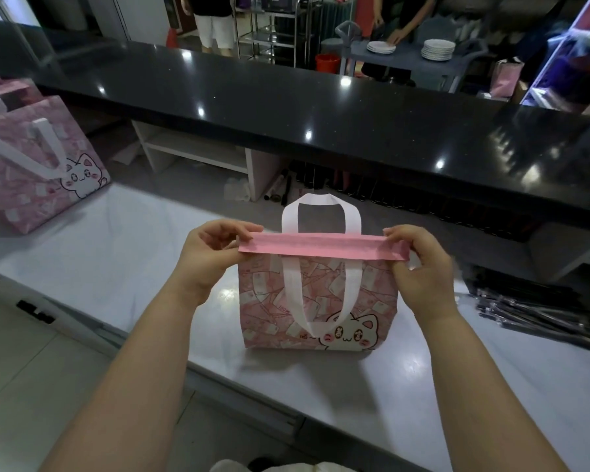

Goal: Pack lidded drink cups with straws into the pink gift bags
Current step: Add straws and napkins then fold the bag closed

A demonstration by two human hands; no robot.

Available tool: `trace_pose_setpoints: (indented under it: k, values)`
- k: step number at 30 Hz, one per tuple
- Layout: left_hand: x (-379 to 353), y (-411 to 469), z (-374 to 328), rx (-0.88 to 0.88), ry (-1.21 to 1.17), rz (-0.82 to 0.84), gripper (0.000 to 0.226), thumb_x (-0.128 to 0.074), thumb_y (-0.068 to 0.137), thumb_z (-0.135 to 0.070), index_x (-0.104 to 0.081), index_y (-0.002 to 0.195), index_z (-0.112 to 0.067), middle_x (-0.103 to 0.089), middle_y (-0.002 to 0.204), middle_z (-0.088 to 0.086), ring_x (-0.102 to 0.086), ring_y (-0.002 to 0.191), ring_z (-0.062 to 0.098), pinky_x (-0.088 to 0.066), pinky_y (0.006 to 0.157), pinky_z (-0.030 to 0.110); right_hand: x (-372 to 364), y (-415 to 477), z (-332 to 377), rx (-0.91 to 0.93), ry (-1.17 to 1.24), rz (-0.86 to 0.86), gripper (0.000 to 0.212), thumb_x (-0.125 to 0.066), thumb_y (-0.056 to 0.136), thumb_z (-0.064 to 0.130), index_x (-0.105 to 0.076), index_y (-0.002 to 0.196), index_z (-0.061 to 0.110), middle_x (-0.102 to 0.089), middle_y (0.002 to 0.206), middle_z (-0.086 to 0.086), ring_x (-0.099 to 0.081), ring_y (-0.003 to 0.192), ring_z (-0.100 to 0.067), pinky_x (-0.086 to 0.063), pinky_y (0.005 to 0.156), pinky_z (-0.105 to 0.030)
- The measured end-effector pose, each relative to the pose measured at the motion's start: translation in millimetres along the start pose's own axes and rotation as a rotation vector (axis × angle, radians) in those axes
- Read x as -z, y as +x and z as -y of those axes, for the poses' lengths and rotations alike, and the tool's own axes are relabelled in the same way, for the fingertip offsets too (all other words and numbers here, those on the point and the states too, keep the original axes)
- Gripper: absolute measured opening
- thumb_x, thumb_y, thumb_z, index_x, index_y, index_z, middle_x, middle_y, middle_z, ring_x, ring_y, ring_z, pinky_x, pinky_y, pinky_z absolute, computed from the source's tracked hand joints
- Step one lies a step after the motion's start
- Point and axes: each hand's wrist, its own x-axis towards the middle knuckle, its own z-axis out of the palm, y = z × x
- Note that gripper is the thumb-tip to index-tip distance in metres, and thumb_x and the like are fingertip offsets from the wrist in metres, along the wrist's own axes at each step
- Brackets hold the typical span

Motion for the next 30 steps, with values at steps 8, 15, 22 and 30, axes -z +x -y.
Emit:
trace_pose_setpoints:
  k: [8,15,22,30]
  values:
    - [-1,-17,-1,-0.19,0.391,-0.02,0.024,-0.08,0.078,-0.008,-0.069,0.095,-0.021,-0.071,0.111,-0.009,-0.063,0.112,0.013,-0.048,0.1,0.025,2,-7,12,-0.208,0.158,0.052,0.027,-0.077,0.08,0.026,-0.065,0.104,0.028,-0.065,0.112,0.021,-0.057,0.114,-0.004,-0.047,0.099,-0.032]
    - [-51,-5,-15,-0.49,1.027,-0.155,0.026,-0.082,0.077,-0.026,-0.073,0.101,-0.023,-0.072,0.094,-0.01,-0.064,0.091,0.015,-0.037,0.096,0.038,-19,10,42,0.039,-0.474,0.126,0.022,-0.074,0.082,0.014,-0.072,0.103,0.019,-0.069,0.103,0.003,-0.06,0.103,-0.024,-0.03,0.108,-0.056]
    - [-102,7,-16,-0.544,1.224,-0.048,0.016,-0.06,0.089,-0.016,-0.075,0.088,-0.022,-0.072,0.082,-0.007,-0.064,0.083,0.02,-0.024,0.088,0.036,-46,24,61,0.081,-0.645,0.34,0.02,-0.057,0.086,0.003,-0.07,0.096,0.014,-0.066,0.093,0.0,-0.052,0.093,-0.024,-0.033,0.081,-0.033]
    - [-74,4,-8,-0.488,1.247,-0.138,0.007,-0.067,0.089,-0.019,-0.073,0.086,-0.022,-0.071,0.082,-0.007,-0.064,0.079,0.021,-0.025,0.085,0.038,-27,22,49,0.162,-0.51,0.235,0.005,-0.07,0.084,0.007,-0.074,0.084,0.01,-0.068,0.079,-0.001,-0.056,0.076,-0.024,-0.037,0.072,-0.036]
